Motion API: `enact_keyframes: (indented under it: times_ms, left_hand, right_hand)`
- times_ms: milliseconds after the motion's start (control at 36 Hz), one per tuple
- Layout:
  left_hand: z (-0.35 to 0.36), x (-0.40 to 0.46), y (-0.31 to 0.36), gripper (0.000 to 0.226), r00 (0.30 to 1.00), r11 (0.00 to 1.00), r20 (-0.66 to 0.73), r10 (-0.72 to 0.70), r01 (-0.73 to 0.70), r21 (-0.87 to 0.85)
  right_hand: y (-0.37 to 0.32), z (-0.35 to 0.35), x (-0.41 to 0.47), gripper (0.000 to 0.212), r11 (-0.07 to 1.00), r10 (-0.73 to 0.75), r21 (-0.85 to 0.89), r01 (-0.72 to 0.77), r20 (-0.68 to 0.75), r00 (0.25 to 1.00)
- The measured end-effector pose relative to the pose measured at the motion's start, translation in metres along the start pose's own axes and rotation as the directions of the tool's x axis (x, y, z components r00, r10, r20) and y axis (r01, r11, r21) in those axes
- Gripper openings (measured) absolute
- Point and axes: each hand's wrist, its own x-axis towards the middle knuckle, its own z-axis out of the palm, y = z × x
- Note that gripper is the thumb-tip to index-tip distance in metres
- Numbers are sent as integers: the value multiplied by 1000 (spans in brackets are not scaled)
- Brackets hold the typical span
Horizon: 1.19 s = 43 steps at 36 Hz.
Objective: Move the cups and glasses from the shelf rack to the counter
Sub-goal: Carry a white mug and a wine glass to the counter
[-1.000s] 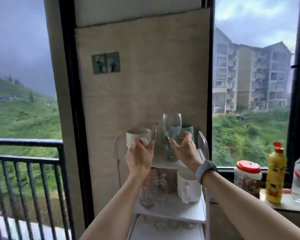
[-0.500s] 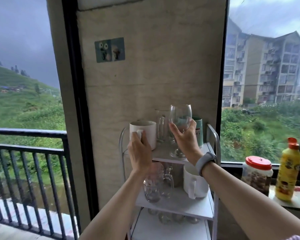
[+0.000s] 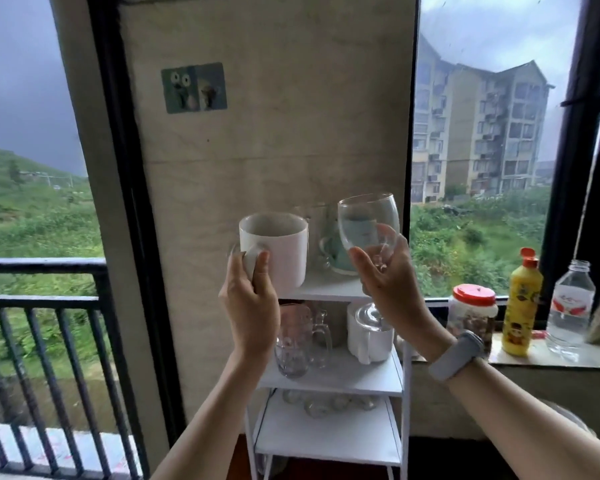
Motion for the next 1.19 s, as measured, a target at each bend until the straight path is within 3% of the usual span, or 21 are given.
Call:
enact_keyframes:
  times_ms: [194, 306, 417, 556, 611, 694, 778, 944, 1194]
  left_hand:
    - [-6, -41, 29, 21, 994, 992, 102, -43, 55, -117]
    - [3, -64, 56, 24, 977, 978, 214, -15, 59, -198]
    - [15, -107, 83, 17, 935, 948, 350, -47, 152, -278]
    - [43, -173, 124, 23, 824, 876, 559, -90, 333, -350]
    - [56, -203, 147, 22, 795, 869, 604, -60, 339, -360]
    - [74, -249, 190, 15, 750, 839, 661, -11, 367, -402]
    - [90, -301, 241, 12, 672, 804, 739, 36, 420, -421]
    - [112, -413, 360, 20, 566, 725, 814, 131, 505, -468]
    - [118, -571, 514, 16, 377, 608, 882, 283, 640, -470]
  right_hand:
    - [-2, -45, -72, 56, 993, 114, -46, -111, 53, 992]
    - [-14, -82, -103, 69, 986, 118, -111, -122, -40, 992]
    - [-25, -131, -134, 64, 958, 138, -228, -173, -159, 977]
    - [-49, -206, -183, 54, 900, 183, -320, -295, -337, 924]
    - [-63, -241, -205, 46, 866, 193, -354, -353, -413, 890]
    - [-89, -297, -243, 59, 815, 197, -373, -443, -540, 818]
    - [-123, -355, -286, 55, 731, 194, -416, -542, -635, 748]
    - [-191, -469, -370, 50, 670, 127, -391, -631, -777, 616]
    - [-278, -604, -487, 21, 551, 40, -279, -787, -933, 359]
